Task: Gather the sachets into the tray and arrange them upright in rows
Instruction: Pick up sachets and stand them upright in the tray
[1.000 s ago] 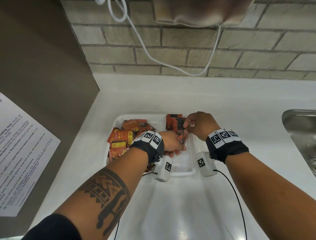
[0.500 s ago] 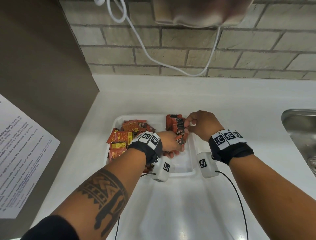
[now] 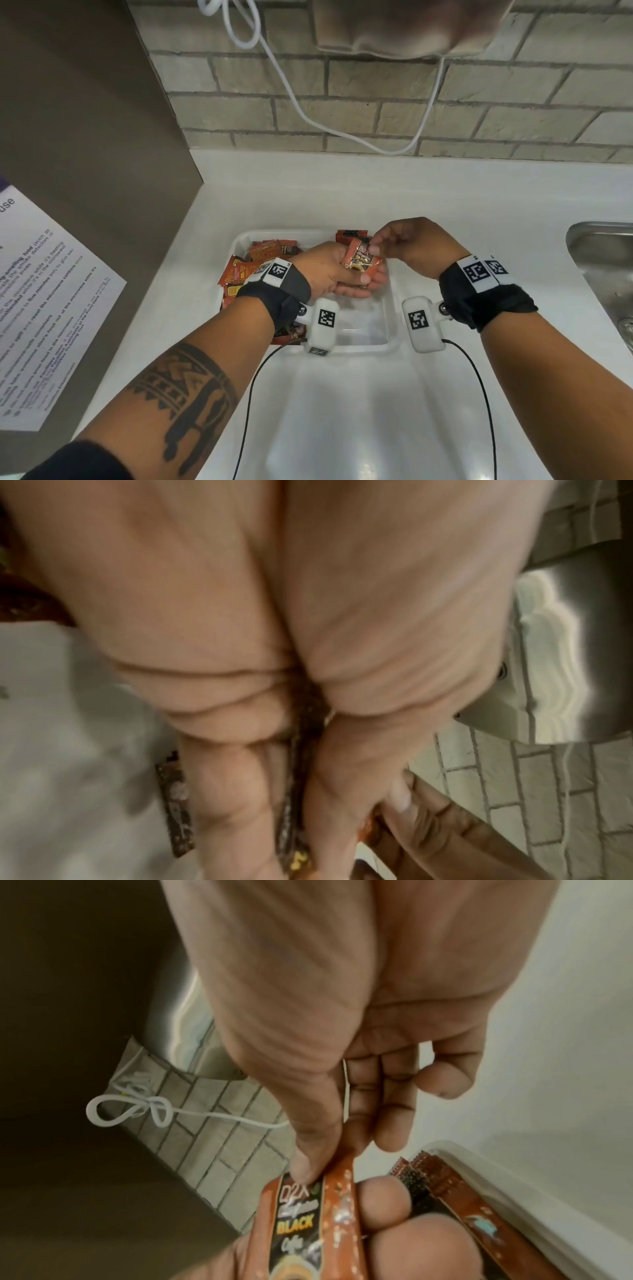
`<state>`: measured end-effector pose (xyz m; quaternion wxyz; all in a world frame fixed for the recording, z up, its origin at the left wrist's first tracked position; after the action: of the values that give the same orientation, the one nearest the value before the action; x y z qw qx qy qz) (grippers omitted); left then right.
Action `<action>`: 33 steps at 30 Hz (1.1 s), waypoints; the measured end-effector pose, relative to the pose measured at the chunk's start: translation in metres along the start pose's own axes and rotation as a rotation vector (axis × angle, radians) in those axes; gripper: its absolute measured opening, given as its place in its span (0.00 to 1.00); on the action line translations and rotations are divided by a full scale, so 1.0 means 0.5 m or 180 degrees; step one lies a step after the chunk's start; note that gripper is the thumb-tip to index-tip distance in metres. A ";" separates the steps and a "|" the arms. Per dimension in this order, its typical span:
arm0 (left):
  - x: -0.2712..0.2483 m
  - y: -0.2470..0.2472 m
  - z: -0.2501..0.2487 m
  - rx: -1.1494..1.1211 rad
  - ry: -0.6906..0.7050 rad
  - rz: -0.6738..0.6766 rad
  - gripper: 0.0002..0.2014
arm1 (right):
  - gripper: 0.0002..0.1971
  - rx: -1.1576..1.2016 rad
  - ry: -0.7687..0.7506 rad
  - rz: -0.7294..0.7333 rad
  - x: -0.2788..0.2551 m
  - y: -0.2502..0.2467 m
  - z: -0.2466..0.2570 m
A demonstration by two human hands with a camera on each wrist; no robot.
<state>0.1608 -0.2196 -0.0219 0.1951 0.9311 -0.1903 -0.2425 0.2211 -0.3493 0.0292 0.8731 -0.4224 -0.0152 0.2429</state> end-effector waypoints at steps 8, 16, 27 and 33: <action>-0.003 -0.009 -0.017 0.0843 0.0288 -0.0541 0.18 | 0.02 -0.0218 -0.0049 0.0042 0.001 -0.010 0.022; -0.012 -0.050 -0.034 0.2263 0.0128 -0.1244 0.13 | 0.06 -0.0458 -0.0043 -0.0393 0.002 -0.033 0.029; 0.000 -0.011 0.021 0.3195 -0.0771 -0.0683 0.11 | 0.05 -0.1381 0.0294 0.0134 0.002 0.026 0.008; 0.031 0.014 0.041 0.3696 -0.0904 -0.0423 0.27 | 0.18 -0.1563 0.0476 0.0234 0.009 0.046 0.001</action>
<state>0.1607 -0.2380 -0.0412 -0.3884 0.8538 -0.2573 -0.2326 0.2158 -0.3351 0.0115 0.7337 -0.6387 0.0062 0.2316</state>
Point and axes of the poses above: each hand's wrist, its own x-axis towards the middle knuckle, its own y-axis out of the palm, z = x × y, the point moved 7 cm from there along x, towards the middle knuckle, and after that the axes turned 13 degrees about -x, right-handed, at the moved point
